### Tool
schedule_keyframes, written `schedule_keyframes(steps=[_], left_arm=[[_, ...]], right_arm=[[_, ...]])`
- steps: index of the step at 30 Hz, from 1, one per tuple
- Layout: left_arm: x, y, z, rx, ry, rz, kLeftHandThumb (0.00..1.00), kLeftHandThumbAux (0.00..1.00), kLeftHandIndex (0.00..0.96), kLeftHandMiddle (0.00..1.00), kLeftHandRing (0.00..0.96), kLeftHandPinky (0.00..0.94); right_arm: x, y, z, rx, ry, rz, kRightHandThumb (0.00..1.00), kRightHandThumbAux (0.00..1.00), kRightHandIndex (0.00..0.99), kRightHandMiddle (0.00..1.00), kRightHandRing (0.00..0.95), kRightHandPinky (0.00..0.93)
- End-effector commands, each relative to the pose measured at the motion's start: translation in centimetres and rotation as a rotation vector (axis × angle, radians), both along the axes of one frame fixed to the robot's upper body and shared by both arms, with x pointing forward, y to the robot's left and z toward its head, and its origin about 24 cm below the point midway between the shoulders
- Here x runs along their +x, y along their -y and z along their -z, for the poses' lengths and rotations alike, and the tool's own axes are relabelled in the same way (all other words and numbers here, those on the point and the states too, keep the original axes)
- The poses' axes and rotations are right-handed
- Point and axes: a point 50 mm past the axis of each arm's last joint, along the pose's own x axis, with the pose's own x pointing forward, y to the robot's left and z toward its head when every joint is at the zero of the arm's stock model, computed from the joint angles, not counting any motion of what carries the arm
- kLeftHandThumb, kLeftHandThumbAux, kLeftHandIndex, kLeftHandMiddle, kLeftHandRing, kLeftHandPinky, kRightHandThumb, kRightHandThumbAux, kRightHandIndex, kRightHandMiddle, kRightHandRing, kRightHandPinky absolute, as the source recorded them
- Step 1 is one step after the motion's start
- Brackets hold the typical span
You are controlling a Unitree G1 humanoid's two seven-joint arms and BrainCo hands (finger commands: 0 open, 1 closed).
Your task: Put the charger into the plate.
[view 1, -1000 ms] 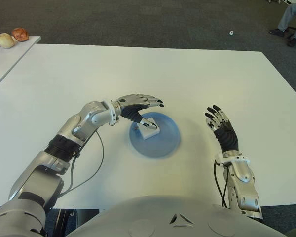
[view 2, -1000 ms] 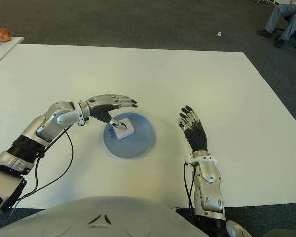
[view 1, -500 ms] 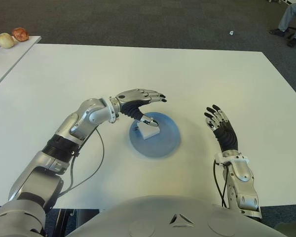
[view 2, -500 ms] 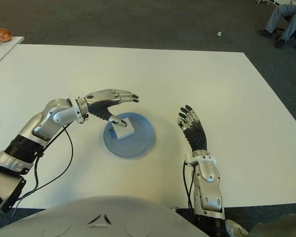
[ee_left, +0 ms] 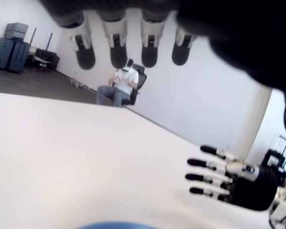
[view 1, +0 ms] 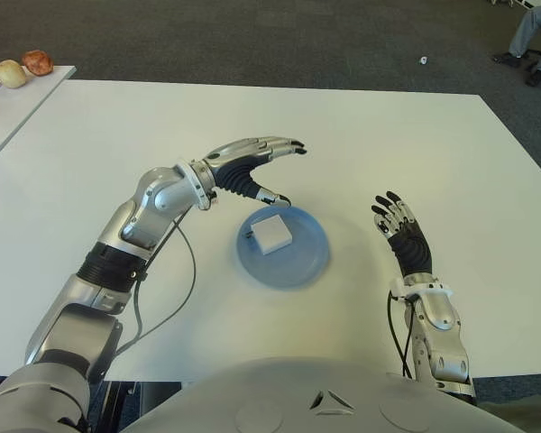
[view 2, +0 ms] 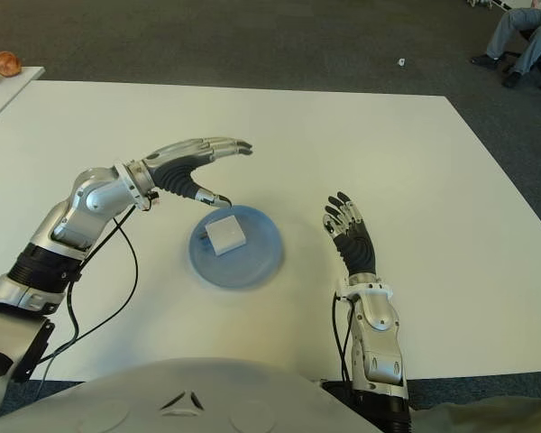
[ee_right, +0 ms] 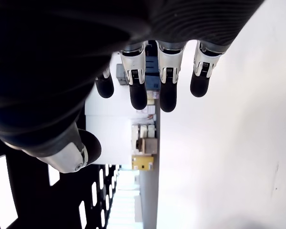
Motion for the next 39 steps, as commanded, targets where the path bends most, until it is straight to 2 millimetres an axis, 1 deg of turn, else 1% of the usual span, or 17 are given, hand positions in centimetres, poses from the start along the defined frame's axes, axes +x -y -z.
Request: schedule_keyframes(steps=[1,4,6,8,13,16,20,25,27,31,35,39], left_arm=[[1.1,-0.5,-1.1,-0.118,-0.034,-0.062,0.212,0.398,0.012,0.043,0.033,0.037],[1.7,-1.0,-1.6,-0.209,-0.084,-0.127,0.225,0.439,0.033,0.063,0.055,0.084],[2.2,-1.9,-2.0,-0.295,-0.127,-0.19,0.246,0.485,0.06,0.09,0.088,0.138],[2.5,-2.4,-2.1,-0.338,-0.146,-0.224,0.265,0.519,0.081,0.116,0.119,0.172],[2.9,-3.9,-2.0,-0.426,-0.132,-0.31,0.289,0.574,0.121,0.17,0.174,0.214],[3.3,-5.5,-0.8,-0.535,-0.172,-0.394,0.304,0.617,0.133,0.189,0.189,0.216],[3.2,-6.5,0.1,-0.632,-0.194,-0.472,0.329,0.67,0.141,0.195,0.193,0.213],[2.2,-8.3,1.7,-0.724,-0.201,-0.56,0.331,0.706,0.135,0.18,0.176,0.178],[1.6,-9.1,2.7,-0.769,-0.211,-0.607,0.313,0.725,0.124,0.164,0.157,0.157],[1.1,-10.0,4.0,-0.818,-0.23,-0.673,0.283,0.74,0.114,0.149,0.142,0.147],[0.4,-10.8,5.2,-0.869,-0.258,-0.738,0.226,0.741,0.109,0.148,0.145,0.167],[-0.7,-11.4,6.3,-0.92,-0.283,-0.792,0.168,0.73,0.104,0.155,0.156,0.186]], right_arm=[[0.2,-0.2,0.4,0.016,-0.018,0.006,0.02,0.602,0.004,0.145,0.125,0.098],[0.3,-0.3,0.4,0.017,-0.019,0.006,0.02,0.603,0.004,0.141,0.121,0.092],[0.3,-0.4,0.4,0.016,-0.02,0.005,0.016,0.603,0.003,0.139,0.118,0.089],[0.3,-0.5,0.4,0.016,-0.021,0.005,0.011,0.603,0.003,0.138,0.117,0.089],[0.4,-0.6,0.4,0.019,-0.023,0.004,0.005,0.599,0.005,0.137,0.116,0.089],[0.4,-0.7,0.4,0.022,-0.023,0.003,0.005,0.596,0.006,0.132,0.11,0.083],[0.5,-0.8,0.4,0.022,-0.021,0.001,0.007,0.596,0.006,0.125,0.104,0.077],[0.5,-0.9,0.4,0.018,-0.02,0.003,0.008,0.597,0.005,0.12,0.099,0.072],[0.6,-0.9,0.3,0.018,-0.02,0.006,0.005,0.6,0.005,0.117,0.096,0.069],[0.6,-0.9,0.3,0.016,-0.019,0.01,0.001,0.603,0.004,0.112,0.092,0.064],[0.6,-0.9,0.3,0.012,-0.019,0.013,0.0,0.606,0.002,0.106,0.085,0.055],[0.6,-0.9,0.4,0.002,-0.019,0.019,0.0,0.61,0.0,0.1,0.079,0.05]])
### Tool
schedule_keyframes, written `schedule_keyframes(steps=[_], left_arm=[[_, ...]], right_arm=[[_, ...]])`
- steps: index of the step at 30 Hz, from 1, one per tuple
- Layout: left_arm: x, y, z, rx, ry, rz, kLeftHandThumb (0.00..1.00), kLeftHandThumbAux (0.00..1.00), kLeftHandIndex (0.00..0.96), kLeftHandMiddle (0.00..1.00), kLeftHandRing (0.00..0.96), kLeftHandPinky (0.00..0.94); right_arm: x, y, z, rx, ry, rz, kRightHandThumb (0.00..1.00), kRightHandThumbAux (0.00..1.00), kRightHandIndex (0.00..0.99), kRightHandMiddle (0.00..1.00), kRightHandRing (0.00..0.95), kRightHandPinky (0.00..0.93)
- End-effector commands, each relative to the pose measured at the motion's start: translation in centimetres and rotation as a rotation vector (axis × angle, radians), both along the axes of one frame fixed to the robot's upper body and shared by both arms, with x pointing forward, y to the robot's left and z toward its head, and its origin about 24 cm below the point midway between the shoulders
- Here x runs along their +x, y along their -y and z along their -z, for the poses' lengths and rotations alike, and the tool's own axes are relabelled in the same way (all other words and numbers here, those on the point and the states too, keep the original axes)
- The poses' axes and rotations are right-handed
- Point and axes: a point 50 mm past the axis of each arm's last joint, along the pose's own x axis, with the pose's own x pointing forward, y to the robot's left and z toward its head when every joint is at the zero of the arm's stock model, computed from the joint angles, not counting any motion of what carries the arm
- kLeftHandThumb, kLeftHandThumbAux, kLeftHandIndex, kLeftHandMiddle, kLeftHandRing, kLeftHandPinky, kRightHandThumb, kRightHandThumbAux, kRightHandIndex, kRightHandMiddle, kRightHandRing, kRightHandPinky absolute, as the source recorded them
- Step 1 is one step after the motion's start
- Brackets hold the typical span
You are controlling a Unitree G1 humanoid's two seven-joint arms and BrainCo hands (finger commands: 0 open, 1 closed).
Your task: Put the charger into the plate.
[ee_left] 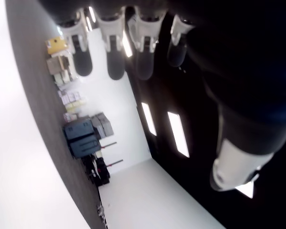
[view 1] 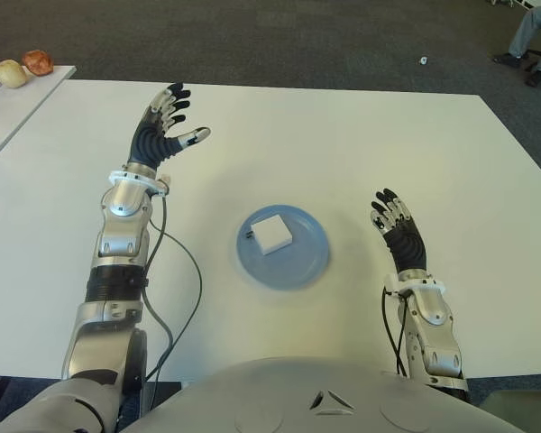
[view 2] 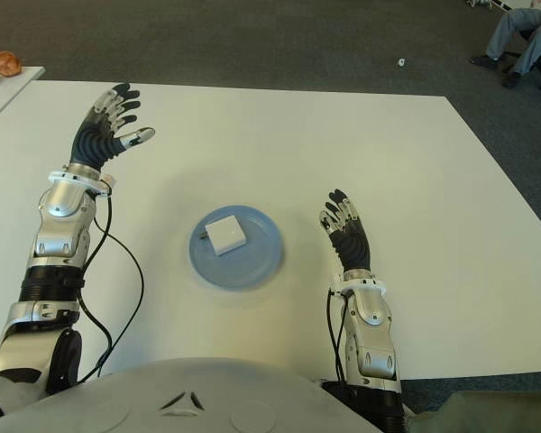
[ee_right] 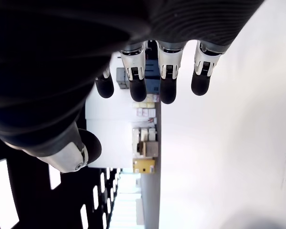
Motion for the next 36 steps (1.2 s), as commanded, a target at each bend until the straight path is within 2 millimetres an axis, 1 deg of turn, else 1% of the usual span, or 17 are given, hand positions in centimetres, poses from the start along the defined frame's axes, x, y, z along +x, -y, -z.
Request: schedule_keyframes(steps=[1,3,9,21,25,36], left_arm=[[-1.3,-0.5,1.7,-0.077,-0.047,-0.062,0.16,0.729,0.104,0.156,0.157,0.188],[-1.8,-0.3,2.1,-0.087,-0.053,-0.075,0.126,0.725,0.1,0.159,0.161,0.182],[-2.9,0.1,3.1,-0.113,-0.092,-0.108,0.073,0.72,0.088,0.159,0.163,0.174],[-5.8,0.6,5.2,-0.128,-0.171,-0.121,0.042,0.702,0.079,0.133,0.139,0.151],[-6.1,0.8,5.5,-0.128,-0.194,-0.108,0.042,0.694,0.076,0.125,0.128,0.135],[-6.3,0.9,6.8,-0.13,-0.311,-0.062,0.086,0.68,0.056,0.091,0.082,0.097]], right_arm=[[0.1,-0.1,0.3,-0.006,-0.02,0.009,0.0,0.61,0.0,0.099,0.078,0.049],[0.1,-0.1,0.3,-0.011,-0.02,0.012,0.0,0.613,0.0,0.097,0.076,0.049],[0.2,0.0,0.4,-0.021,-0.019,0.018,0.0,0.623,0.0,0.095,0.076,0.051],[0.4,0.1,0.4,-0.023,-0.019,0.02,0.0,0.624,0.0,0.091,0.073,0.048],[0.4,0.1,0.4,-0.026,-0.019,0.022,0.0,0.623,0.0,0.092,0.075,0.05],[0.6,0.1,0.4,-0.024,-0.016,0.017,0.0,0.614,0.0,0.099,0.081,0.055]])
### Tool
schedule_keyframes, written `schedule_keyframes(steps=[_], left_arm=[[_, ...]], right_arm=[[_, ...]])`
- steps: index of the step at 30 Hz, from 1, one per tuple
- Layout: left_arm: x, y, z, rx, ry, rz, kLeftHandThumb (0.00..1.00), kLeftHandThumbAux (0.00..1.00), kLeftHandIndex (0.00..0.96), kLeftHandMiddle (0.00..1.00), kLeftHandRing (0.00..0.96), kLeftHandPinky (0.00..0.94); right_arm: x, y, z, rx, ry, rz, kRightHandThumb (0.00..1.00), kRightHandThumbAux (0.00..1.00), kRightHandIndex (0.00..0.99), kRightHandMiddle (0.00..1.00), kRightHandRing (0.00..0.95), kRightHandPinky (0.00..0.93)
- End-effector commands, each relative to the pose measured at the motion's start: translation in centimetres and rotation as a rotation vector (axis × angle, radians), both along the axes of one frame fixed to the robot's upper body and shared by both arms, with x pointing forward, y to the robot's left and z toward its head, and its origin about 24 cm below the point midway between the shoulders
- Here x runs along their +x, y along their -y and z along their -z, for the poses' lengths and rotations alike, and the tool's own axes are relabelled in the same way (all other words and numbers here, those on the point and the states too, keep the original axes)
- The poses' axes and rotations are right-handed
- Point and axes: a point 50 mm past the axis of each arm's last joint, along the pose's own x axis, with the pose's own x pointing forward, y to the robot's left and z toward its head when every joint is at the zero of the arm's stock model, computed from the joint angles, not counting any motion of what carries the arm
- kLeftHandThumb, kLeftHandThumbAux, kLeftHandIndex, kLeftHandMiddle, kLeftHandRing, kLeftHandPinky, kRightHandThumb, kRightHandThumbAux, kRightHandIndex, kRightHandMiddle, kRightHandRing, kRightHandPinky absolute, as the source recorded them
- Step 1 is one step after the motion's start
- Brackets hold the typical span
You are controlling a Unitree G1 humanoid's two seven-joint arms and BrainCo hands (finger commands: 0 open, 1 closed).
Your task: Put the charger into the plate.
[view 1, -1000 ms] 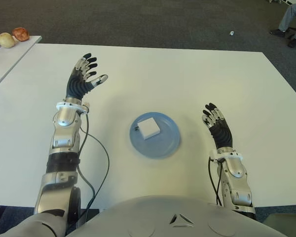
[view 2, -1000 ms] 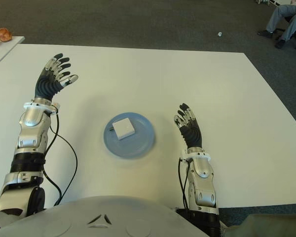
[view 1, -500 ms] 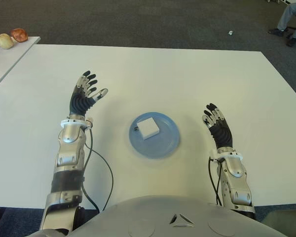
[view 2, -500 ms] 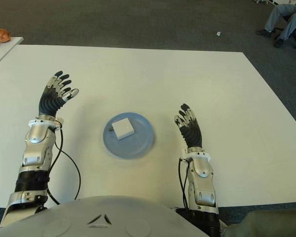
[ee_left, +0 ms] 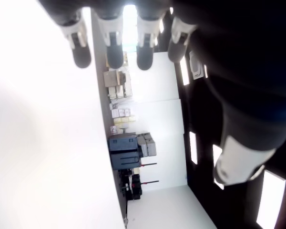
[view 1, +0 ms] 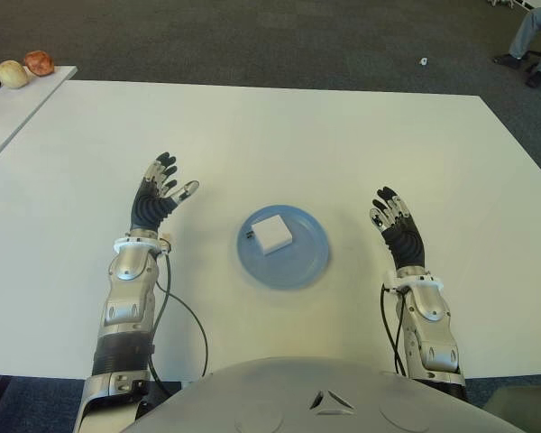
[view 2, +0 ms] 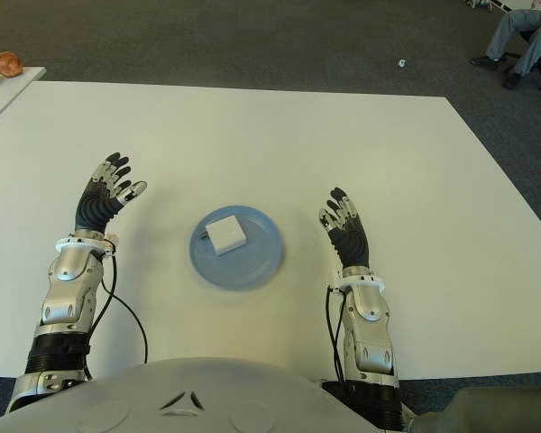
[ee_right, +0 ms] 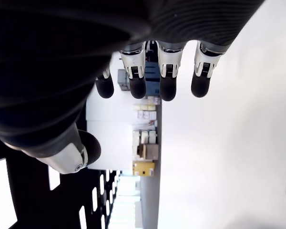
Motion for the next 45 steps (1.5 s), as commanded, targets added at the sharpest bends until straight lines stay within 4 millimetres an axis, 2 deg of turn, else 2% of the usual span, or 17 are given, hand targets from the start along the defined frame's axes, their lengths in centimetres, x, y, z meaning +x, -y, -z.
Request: schedule_keyframes(steps=[1,28,45], left_arm=[[-0.1,0.1,0.9,-0.012,-0.071,0.033,0.087,0.68,0.055,0.09,0.08,0.096],[-1.3,0.6,3.2,0.019,-0.273,0.136,0.084,0.645,0.0,0.001,0.0,0.0],[-0.9,2.7,2.6,0.031,-0.306,0.119,0.025,0.626,0.0,0.0,0.0,0.0]], right_arm=[[0.1,0.0,0.4,-0.001,-0.019,-0.002,0.0,0.614,0.0,0.099,0.082,0.055],[-0.1,0.0,0.3,-0.003,-0.018,-0.004,0.0,0.611,0.0,0.098,0.08,0.053],[-0.1,-0.3,0.2,0.007,-0.018,-0.016,0.0,0.613,0.0,0.099,0.079,0.05]])
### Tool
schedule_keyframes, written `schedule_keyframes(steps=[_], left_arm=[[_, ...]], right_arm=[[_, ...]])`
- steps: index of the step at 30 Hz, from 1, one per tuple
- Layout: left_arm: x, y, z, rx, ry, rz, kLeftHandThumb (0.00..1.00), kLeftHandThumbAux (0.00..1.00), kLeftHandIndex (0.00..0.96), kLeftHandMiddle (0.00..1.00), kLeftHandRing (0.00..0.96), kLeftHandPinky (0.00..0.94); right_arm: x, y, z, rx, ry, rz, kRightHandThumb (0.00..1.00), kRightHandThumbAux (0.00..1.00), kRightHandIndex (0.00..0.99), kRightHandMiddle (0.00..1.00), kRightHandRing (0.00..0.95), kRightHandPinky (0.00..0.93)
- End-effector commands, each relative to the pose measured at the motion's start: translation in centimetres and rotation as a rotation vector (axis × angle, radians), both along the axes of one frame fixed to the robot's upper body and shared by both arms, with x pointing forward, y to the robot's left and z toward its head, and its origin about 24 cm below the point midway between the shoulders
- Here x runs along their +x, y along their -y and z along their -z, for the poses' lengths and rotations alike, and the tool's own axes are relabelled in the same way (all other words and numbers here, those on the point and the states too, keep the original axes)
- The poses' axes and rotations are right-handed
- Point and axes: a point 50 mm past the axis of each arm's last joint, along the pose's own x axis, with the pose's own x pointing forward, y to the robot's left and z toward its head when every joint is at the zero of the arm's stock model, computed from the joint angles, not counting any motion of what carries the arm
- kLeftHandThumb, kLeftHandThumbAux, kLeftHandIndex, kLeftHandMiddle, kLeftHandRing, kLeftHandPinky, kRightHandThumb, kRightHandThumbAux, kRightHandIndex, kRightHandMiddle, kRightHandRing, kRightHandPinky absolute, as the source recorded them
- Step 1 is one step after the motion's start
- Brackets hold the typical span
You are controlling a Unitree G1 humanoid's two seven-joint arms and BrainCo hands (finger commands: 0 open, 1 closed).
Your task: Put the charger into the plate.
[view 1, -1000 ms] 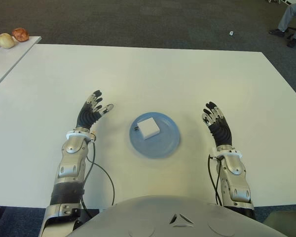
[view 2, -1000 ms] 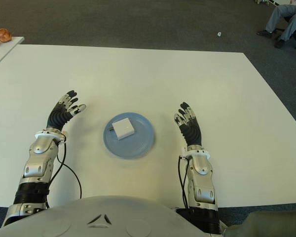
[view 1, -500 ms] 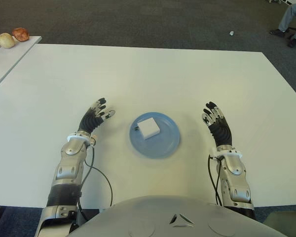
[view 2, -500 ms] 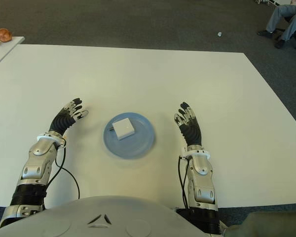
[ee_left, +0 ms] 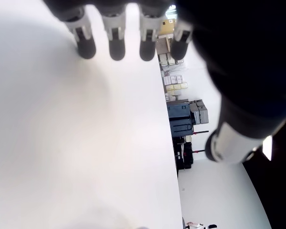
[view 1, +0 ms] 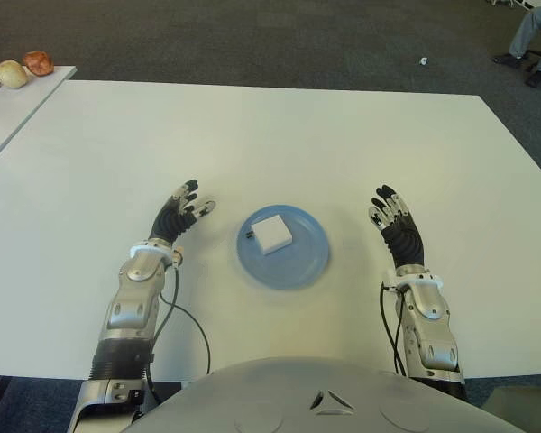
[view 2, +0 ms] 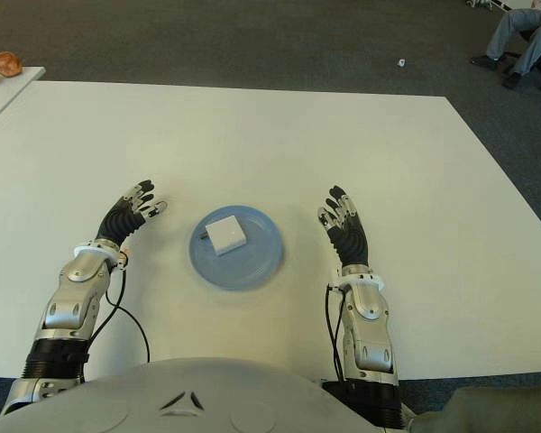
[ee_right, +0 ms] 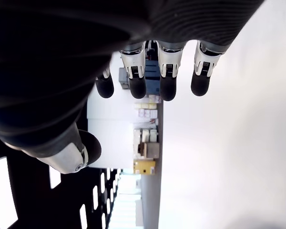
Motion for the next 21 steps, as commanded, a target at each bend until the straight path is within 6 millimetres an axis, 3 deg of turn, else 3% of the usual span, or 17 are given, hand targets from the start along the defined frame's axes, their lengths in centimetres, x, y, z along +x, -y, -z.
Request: schedule_keyframes(steps=[1,21], left_arm=[[-0.2,0.8,0.7,-0.014,-0.053,-0.001,0.02,0.621,0.0,0.0,0.0,0.0],[-0.1,2.0,1.3,-0.114,-0.019,-0.055,0.0,0.623,0.0,0.0,0.0,0.0]], right_arm=[[-0.2,-0.1,0.3,0.01,-0.022,-0.007,0.0,0.614,0.0,0.099,0.079,0.048],[-0.3,-0.2,0.3,0.012,-0.025,-0.011,0.0,0.618,0.0,0.102,0.078,0.044]])
